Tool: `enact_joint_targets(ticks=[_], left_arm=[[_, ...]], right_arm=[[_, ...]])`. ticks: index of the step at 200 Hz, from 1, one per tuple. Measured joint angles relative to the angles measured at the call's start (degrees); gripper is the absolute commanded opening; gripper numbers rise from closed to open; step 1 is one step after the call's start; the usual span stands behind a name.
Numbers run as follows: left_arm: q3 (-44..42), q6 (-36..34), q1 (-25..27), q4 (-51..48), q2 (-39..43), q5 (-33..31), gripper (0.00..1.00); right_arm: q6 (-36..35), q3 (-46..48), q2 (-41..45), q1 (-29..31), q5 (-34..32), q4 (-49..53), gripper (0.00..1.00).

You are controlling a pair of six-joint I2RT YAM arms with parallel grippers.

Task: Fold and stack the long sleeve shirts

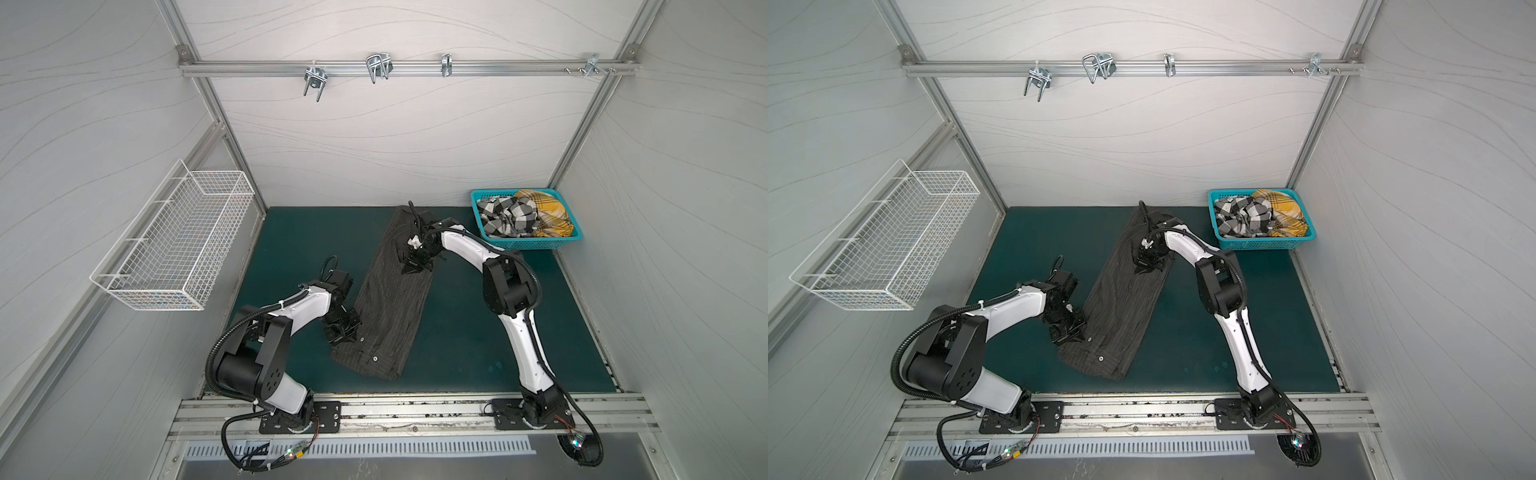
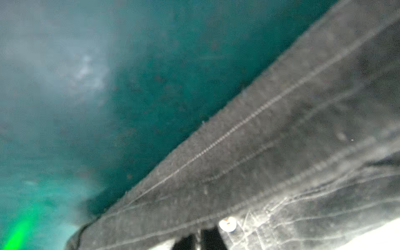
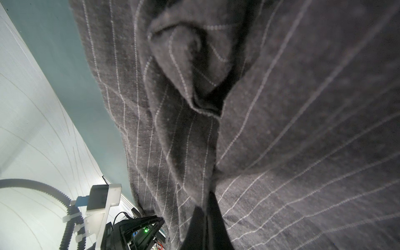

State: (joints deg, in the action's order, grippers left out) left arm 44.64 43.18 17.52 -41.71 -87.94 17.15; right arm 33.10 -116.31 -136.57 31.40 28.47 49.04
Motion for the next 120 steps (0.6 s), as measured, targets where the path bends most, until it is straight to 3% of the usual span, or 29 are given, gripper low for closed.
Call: enact_joint_targets(ticks=[38,74,120], left_arm=[[1.9,0.0,1.7,-2.6,0.8,-2.7,0.00],[4.3,-0.3,2.4,-8.0,9.2,-5.0,0.00],[0.4,-0.5,2.4,-9.9,11.8,-6.3,0.00]], right_arm=[[0.1,0.0,0.0,-0.3,0.2,0.0,0.00],[0.0,0.0,-0.1,-1.2,0.3,0.1,0.00],[0.0,-1.0,-0.4,-1.7,0.3,1.0,0.00]])
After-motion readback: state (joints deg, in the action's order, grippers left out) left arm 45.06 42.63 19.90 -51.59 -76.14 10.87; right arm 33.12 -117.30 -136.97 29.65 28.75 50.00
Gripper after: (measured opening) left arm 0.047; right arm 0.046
